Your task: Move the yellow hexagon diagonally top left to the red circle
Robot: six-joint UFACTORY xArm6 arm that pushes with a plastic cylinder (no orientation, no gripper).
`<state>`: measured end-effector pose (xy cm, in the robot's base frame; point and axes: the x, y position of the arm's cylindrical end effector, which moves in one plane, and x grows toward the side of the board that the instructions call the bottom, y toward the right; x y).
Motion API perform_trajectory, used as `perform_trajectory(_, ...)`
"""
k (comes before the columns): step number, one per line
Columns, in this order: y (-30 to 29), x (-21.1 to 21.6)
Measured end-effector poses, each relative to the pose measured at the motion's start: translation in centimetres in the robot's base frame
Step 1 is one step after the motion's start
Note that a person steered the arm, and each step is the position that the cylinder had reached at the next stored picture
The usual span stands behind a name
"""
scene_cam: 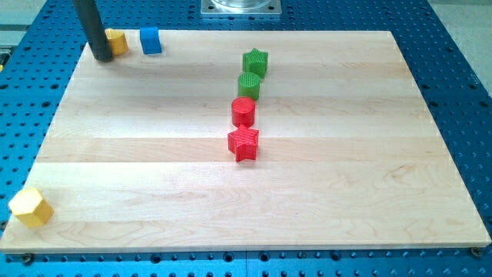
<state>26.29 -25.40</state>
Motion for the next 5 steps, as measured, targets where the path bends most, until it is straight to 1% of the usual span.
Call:
perform_trajectory(1,4.4,0.0)
perform_trajectory(2,4.6,1.9)
perform_trajectory(3,4.8,11.6)
perform_trajectory(4,9.5,22.8)
perform_trajectory(5,5.2,32.9)
